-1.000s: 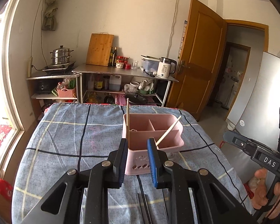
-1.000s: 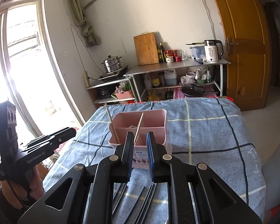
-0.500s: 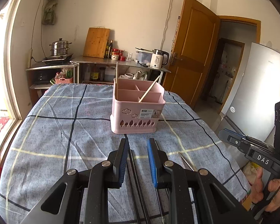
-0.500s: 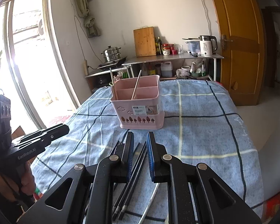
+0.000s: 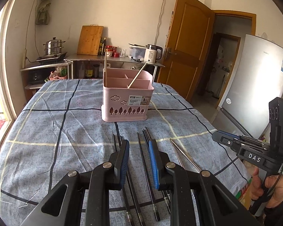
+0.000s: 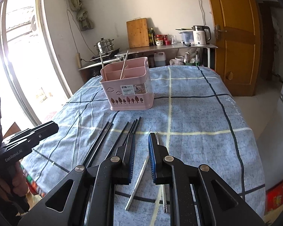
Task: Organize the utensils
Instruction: 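Move both tools back down to the metal chopsticks on the cloth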
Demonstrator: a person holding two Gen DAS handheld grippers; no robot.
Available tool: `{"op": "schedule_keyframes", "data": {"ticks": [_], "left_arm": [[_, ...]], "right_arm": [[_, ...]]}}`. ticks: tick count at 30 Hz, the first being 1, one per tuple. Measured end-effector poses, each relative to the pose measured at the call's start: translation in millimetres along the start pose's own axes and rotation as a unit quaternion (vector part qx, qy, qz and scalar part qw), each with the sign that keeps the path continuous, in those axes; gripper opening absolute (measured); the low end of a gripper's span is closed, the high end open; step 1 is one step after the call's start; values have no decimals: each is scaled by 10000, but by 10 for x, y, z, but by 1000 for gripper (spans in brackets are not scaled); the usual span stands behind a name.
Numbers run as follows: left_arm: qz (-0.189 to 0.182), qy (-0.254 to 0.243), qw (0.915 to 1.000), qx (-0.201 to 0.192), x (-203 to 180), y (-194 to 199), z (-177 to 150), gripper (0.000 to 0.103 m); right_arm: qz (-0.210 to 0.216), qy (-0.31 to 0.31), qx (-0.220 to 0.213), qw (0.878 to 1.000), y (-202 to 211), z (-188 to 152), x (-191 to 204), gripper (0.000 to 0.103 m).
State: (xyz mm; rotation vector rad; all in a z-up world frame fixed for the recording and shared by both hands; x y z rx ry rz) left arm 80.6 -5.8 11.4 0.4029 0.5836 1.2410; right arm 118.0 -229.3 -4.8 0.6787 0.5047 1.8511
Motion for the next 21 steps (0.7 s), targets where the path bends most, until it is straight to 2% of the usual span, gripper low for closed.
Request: {"op": "schedule_keyframes", "data": {"ticks": [9, 21], "left_arm": [[-128, -31, 9998, 168, -104, -219, -34, 21], [-346, -64, 9967, 738, -235, -695, -105, 21]], "right_arm": [[-41, 4, 200, 9998, -186, -88, -109, 14], [-75, 36, 976, 9952, -793, -227, -279, 15]]}}
Point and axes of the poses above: each gripper's, at about its wrist camera, not at the fingertips, and y roughly against the way its jaws point, x to its left, z to its top, the point moved 1 cm from there along -y, roughly the way its jaws point, and after that the axes turned 2 degrees about x, right-handed, at the moved point
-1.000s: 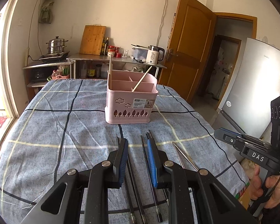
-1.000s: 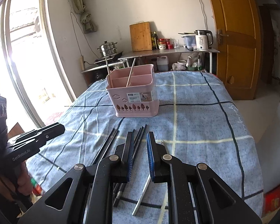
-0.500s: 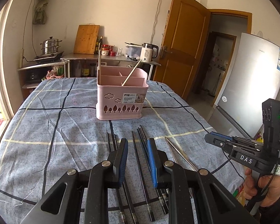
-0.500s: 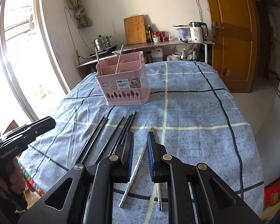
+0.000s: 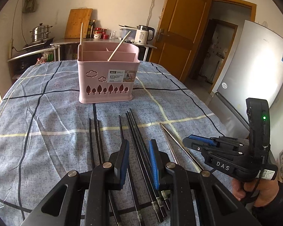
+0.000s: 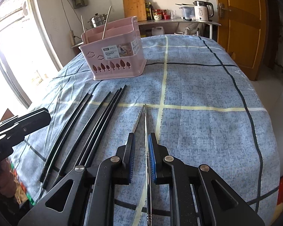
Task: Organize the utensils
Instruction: 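Move both tools back down to the metal chopsticks on the cloth, then close the left tool on a metal chopstick while the right tool grasps another metal chopstick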
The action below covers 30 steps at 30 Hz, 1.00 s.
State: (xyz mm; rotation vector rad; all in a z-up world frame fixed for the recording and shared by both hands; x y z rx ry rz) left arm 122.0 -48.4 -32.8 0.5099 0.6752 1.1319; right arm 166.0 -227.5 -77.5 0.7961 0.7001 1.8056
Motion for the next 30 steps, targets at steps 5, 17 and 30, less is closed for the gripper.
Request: {"op": "schedule_keyframes", "data": {"ticks": [5, 17, 30], "left_arm": [[-139, -27, 9996, 244, -58, -240, 74, 21], [-448, 8, 9946, 938, -328, -925, 167, 21], [-335, 80, 9915, 1255, -457, -1363, 301, 21]], "right_arm": [[-48, -34, 274, 9996, -186, 24, -33, 15], [-226, -436, 411, 9979, -139, -72, -353, 12], [-102, -828, 404, 9957, -162, 80, -568, 12]]}}
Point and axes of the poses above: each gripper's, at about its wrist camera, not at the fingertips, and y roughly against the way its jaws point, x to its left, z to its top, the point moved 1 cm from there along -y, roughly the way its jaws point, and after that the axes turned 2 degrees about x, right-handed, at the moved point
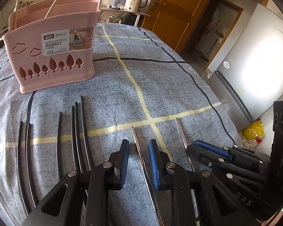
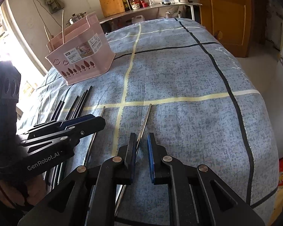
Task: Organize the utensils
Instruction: 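Close the left tool on a metal chopstick while the right tool grasps another metal chopstick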
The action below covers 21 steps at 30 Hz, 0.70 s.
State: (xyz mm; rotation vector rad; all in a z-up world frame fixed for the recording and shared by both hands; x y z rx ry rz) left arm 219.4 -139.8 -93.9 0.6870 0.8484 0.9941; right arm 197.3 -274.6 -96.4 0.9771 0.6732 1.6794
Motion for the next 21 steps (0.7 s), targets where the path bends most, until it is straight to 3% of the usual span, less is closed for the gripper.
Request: {"op": "schedule_keyframes", "data": {"ticks": [6, 13, 21], "left_arm": [[140, -128, 9998, 15, -37, -39, 29, 21], [331, -225, 9992, 64, -36, -77, 80, 8], [126, -33, 9998, 121, 14, -70, 139, 4]], "right_arm": [[68, -65, 119, 9999, -117, 127, 12, 12], [-40, -42, 198, 9998, -177, 222, 37, 8], [-17, -60, 208, 9998, -142, 265, 20, 6]]}}
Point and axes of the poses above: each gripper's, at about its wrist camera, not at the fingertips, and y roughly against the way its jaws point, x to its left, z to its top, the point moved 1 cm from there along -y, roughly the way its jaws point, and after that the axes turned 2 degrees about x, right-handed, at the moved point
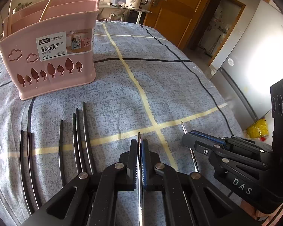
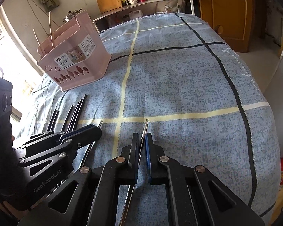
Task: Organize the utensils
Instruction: 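Close the left tool on a metal chopstick while the right tool grasps another metal chopstick, then lower the metal chopstick into the pink basket with the left tool while the right tool releases its own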
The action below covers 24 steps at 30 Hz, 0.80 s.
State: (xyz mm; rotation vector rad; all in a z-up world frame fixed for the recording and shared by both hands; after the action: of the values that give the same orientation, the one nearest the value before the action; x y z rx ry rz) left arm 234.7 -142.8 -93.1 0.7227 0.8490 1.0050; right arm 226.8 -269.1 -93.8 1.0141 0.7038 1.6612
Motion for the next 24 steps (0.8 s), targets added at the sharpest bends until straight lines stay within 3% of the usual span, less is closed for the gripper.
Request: {"op": "schedule_keyframes", "data": {"ticks": [14, 24], "left_arm": [[-333, -193, 9957, -839, -108, 848, 287, 4], [-304, -381, 9893, -1378, -135, 1384, 471, 4]], "right_arm": [[151, 107, -748, 9970, 591, 217, 118, 4], [226, 277, -1468, 9885, 1090, 418, 294, 4]]}}
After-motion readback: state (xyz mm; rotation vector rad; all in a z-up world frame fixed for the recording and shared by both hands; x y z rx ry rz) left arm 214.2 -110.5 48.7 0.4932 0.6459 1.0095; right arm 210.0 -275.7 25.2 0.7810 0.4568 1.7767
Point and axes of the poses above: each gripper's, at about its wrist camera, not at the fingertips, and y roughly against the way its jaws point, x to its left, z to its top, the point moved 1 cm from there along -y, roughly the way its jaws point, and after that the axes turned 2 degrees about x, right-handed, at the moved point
